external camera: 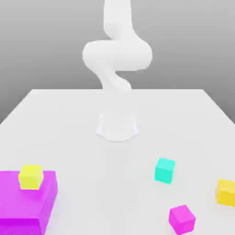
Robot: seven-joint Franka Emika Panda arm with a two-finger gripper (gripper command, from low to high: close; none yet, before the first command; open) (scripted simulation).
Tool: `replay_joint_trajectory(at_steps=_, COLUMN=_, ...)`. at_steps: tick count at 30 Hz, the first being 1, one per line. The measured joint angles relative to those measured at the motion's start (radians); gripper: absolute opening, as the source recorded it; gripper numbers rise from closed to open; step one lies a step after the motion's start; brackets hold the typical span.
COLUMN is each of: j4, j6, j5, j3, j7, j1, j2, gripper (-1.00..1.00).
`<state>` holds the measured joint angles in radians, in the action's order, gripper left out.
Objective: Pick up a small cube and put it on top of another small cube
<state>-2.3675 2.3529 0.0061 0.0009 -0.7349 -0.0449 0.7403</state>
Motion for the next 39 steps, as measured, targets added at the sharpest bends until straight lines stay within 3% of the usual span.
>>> replay_joint_trajectory(at_steps=17, j4=-0.562, j6=0.478, j5=0.022, j3=0.036, j7=0.562, j1=-0.387, j2=-0.569, gripper=0.0)
replay_joint_trajectory(at_steps=24, j4=-0.565, j6=0.747, j5=-0.034, j3=0.015, j7=0.577, j1=-0.443, j2=-0.907, gripper=0.0)
replay_joint_trajectory(at_steps=25, j4=-0.56, j6=0.774, j5=-0.033, j3=0.006, j7=0.578, j1=-0.453, j2=-0.94, gripper=-1.0)
replay_joint_trajectory(at_steps=32, j4=-0.559, j6=0.778, j5=-0.038, j3=0.004, j7=0.573, j1=-0.454, j2=-0.946, gripper=-1.0)
replay_joint_trajectory(at_steps=39, j4=-0.596, j6=0.588, j5=-0.001, j3=0.026, j7=0.6, j1=-0.443, j2=-0.719, gripper=-1.0)
